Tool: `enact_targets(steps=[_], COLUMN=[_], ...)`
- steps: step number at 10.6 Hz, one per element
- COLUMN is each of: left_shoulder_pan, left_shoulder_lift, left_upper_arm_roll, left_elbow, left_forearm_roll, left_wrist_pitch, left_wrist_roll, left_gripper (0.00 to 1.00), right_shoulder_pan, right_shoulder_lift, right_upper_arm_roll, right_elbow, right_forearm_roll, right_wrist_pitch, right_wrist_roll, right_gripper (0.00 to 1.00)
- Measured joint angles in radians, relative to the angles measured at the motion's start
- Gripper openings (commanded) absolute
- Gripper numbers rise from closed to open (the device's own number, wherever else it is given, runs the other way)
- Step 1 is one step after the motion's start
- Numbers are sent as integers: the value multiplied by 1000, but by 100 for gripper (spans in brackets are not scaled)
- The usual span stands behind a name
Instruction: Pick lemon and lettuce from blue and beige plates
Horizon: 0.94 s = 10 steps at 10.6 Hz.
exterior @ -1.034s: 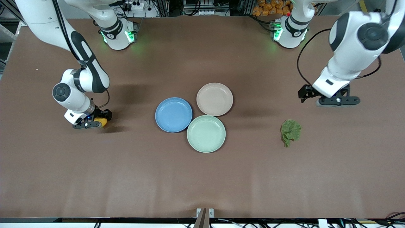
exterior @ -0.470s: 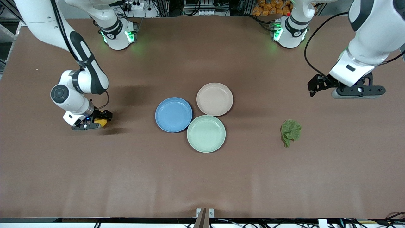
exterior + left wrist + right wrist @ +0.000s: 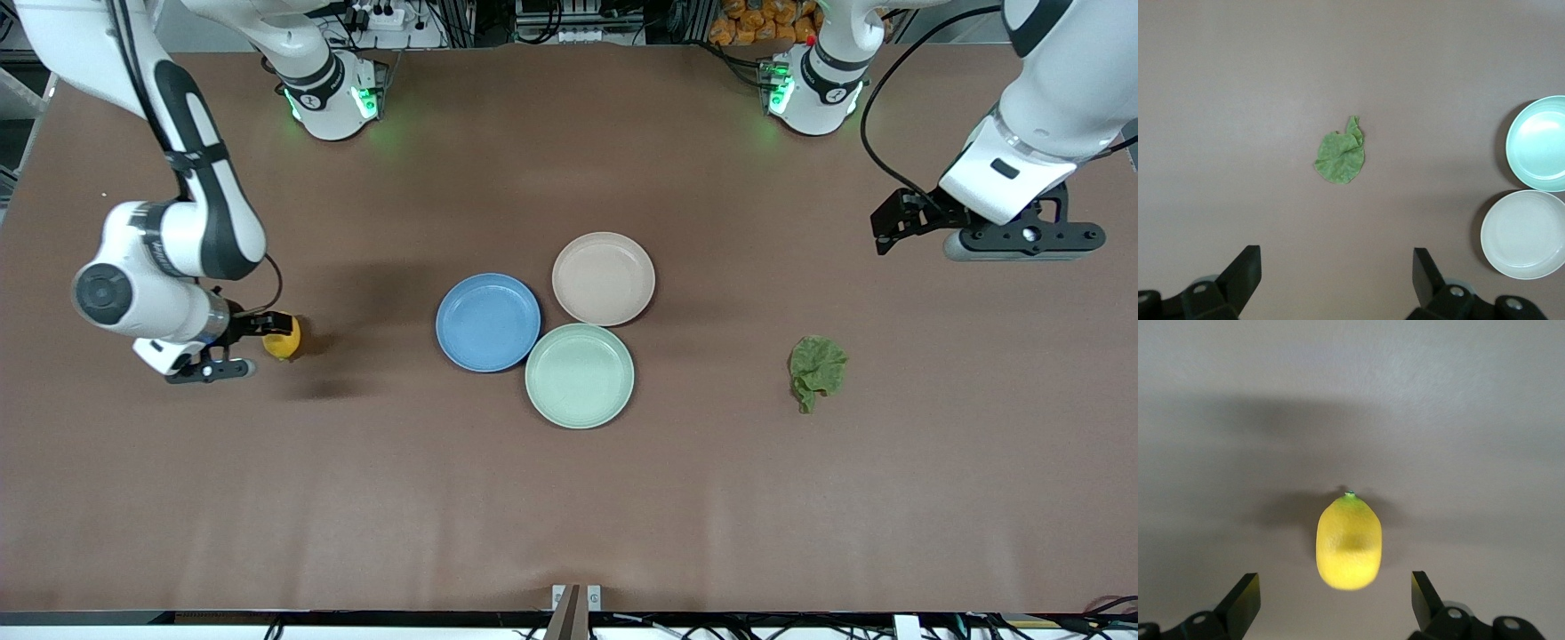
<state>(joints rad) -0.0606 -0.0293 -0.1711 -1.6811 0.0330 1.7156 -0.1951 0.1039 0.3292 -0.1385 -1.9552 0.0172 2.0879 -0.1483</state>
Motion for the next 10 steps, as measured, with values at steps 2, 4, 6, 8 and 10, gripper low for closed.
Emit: enact_targets(steps=[2,4,6,8,10], left_shoulder_pan=[-37,-96,-100,-99,-97], left_shoulder_lift=[41,72,70,64,50], left_upper_arm_roll=[9,53,66,73,79], left_elbow=[60,117,147,163,166], left_forearm_roll=[2,9,10,10,10], left_wrist_pitch=[-31,-63,-102,-133,-155], left_wrist_roll=[0,0,1,1,1], left_gripper=[100,100,100,100,100], right_shoulder_pan=[-5,-10,-11,-11,-11], right_shoulder_lift=[-25,-79,-142,-194,-211], right_upper_arm_roll=[-16,-30,-44,-49,-48], right_elbow=[65,85,86,101,213], right_forearm_roll=[0,-1,-1,-1,-2], right_wrist_pitch=[-77,-132,-160,-242,-376], right_wrist_roll=[1,0,0,0,0], right_gripper=[100,100,100,100,100])
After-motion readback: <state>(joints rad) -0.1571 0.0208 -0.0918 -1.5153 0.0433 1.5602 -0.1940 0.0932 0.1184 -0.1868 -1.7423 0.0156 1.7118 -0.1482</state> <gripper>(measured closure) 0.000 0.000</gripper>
